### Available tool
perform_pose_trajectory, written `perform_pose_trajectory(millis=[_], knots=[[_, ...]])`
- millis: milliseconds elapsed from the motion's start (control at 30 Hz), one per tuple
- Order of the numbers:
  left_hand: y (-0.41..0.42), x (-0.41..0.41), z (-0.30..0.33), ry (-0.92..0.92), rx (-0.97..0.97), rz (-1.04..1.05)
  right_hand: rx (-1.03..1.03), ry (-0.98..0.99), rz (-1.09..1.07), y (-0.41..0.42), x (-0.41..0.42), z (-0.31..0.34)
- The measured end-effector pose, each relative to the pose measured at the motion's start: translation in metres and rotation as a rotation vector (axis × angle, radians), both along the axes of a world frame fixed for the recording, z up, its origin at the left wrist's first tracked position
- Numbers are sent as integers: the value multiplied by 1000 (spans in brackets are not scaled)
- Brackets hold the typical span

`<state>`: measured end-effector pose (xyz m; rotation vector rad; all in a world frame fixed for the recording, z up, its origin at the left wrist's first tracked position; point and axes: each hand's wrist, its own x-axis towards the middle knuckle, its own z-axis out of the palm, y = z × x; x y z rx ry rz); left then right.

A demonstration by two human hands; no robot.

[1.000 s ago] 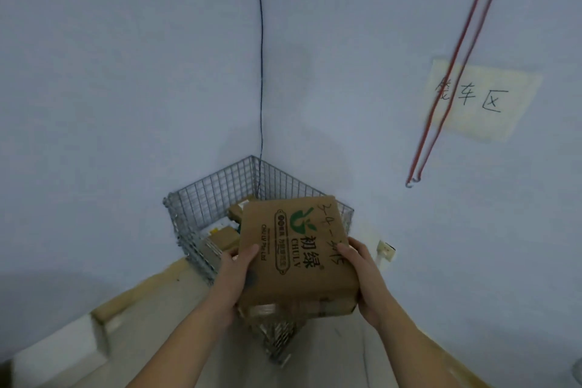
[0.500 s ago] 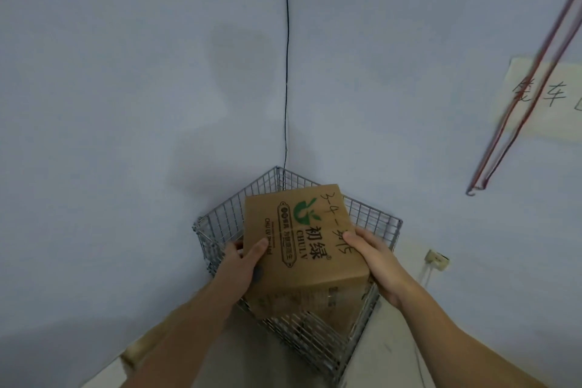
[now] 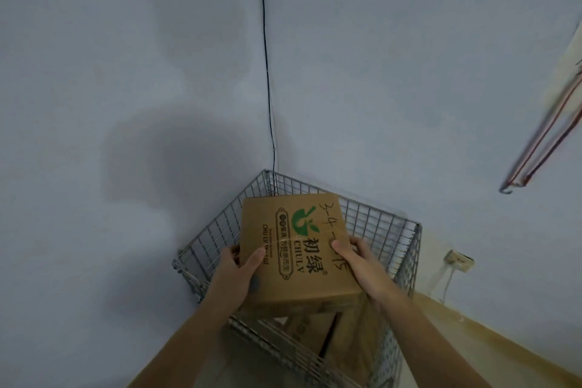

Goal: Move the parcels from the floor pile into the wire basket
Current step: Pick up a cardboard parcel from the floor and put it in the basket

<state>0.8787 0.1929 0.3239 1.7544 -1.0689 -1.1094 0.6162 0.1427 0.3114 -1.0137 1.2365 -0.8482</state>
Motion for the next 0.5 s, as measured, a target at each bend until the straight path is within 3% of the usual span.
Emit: perform_pose_trajectory(millis=[200, 367, 500], knots=[[-93, 31, -5, 24, 41, -60, 56, -89, -135, -55, 20, -14], [-179, 37, -39, 234, 194, -171, 49, -19, -293, -91, -6, -36], [-257, 13, -78, 344, 293, -267, 262, -92, -322, -117, -26, -67]])
